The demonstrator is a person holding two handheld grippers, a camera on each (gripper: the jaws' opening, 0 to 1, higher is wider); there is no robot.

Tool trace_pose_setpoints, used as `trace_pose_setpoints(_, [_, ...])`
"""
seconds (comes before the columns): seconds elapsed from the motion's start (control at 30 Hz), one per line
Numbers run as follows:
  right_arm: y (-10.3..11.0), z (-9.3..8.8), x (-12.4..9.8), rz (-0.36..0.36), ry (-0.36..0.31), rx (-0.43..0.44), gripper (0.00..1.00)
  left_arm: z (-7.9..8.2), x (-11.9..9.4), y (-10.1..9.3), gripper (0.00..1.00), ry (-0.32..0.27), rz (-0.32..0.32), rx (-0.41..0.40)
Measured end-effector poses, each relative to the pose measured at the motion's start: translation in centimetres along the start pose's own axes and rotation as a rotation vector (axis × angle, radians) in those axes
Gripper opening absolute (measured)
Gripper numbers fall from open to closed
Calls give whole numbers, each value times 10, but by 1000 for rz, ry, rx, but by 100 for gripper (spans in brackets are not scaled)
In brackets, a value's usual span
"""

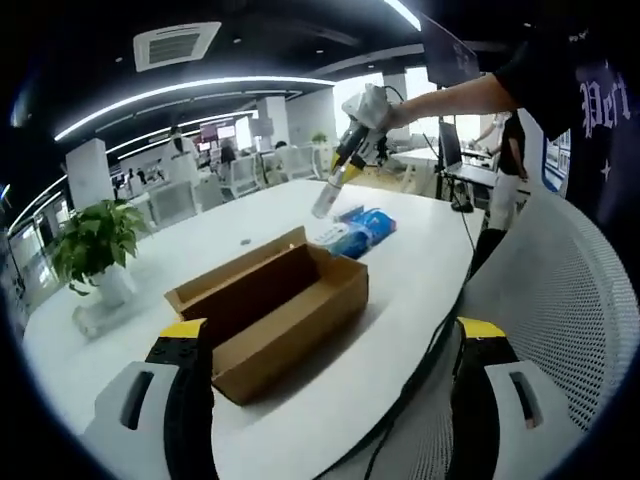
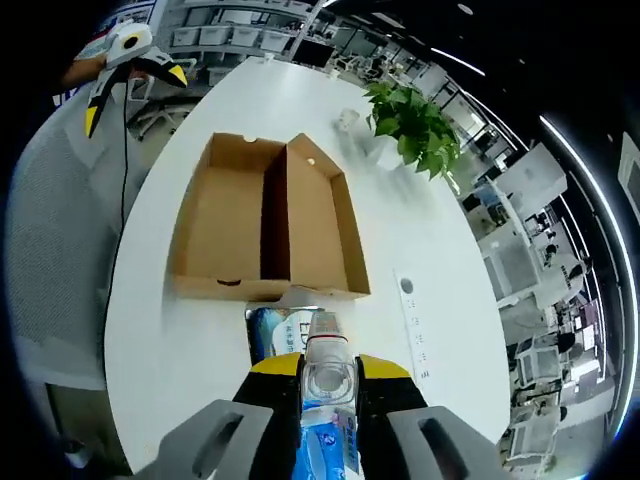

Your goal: Operate the shoe box by opening the lid, removing the specified soft item, and placing it in the target area until the item is outside and the box remains undamaged.

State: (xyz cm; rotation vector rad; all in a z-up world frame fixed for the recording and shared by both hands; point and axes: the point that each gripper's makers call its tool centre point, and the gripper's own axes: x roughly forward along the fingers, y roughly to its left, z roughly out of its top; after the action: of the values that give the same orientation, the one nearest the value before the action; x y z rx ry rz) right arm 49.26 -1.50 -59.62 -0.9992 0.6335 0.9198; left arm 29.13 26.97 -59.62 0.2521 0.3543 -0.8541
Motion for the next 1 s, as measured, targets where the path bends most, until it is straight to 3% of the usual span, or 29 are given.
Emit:
trace_pose_setpoints(0.3, [-14,-13,21,18,57,-35,15,7,-5,1,99,-22,46,-27])
trace_pose_setpoints(0.4, [-19,-17,30,29,79,-52,15,3,-3,3,99,-1,61,-11])
trace_pose_setpoints(0.7, [-24,-25,53,59,116,-71,15,1,-4,7,99,-14,78,-31])
trace_pose_setpoints(1.0, [-27,-45,79,95,178,-105,15,-2,-4,10,99,-2,91,-41])
